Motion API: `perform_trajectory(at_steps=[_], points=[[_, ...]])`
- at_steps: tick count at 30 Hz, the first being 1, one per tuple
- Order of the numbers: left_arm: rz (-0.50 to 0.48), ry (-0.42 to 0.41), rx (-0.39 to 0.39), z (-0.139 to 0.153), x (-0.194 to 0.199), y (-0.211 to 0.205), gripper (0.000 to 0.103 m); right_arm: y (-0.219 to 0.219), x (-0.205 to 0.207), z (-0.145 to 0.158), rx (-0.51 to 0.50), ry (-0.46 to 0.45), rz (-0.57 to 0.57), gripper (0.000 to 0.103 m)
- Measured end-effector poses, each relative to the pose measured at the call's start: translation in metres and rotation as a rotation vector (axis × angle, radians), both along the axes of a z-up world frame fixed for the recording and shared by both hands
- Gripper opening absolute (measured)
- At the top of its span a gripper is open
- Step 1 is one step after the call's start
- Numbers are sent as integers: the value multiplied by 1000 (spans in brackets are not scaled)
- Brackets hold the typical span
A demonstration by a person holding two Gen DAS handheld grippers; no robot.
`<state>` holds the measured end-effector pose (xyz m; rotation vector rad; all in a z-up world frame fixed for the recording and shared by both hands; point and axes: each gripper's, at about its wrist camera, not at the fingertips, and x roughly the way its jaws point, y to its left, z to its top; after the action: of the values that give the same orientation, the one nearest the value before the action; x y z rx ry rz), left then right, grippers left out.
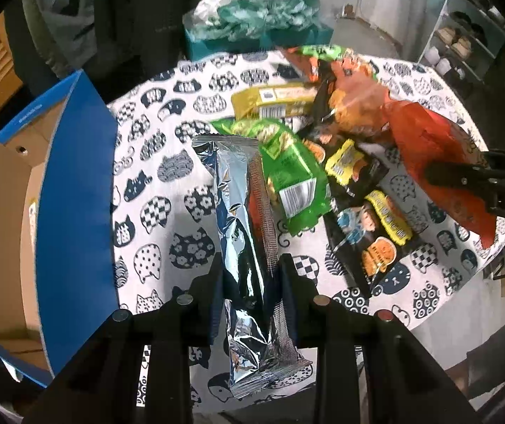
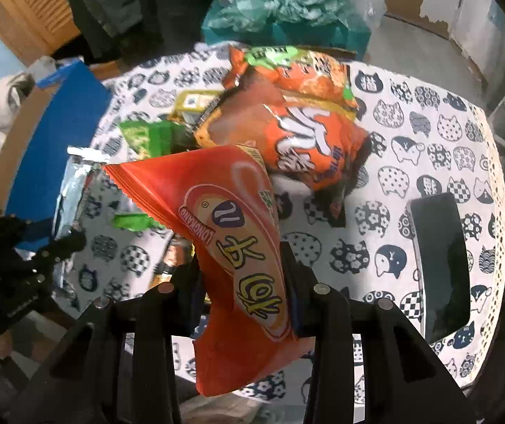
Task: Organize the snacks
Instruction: 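Carry the silver packet in the left tool and red-orange bag in the right tool over the box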
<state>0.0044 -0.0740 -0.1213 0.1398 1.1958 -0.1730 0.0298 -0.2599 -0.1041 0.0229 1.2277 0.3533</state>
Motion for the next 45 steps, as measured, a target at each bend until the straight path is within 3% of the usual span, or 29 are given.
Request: perform_trajectory(at_steps=[20, 45], points=[[22, -193, 30, 59, -2, 21, 29, 53, 7, 56, 61, -142, 61, 36], [141, -272, -1, 89, -4, 89, 29, 136, 24, 89, 124, -192, 160, 36]])
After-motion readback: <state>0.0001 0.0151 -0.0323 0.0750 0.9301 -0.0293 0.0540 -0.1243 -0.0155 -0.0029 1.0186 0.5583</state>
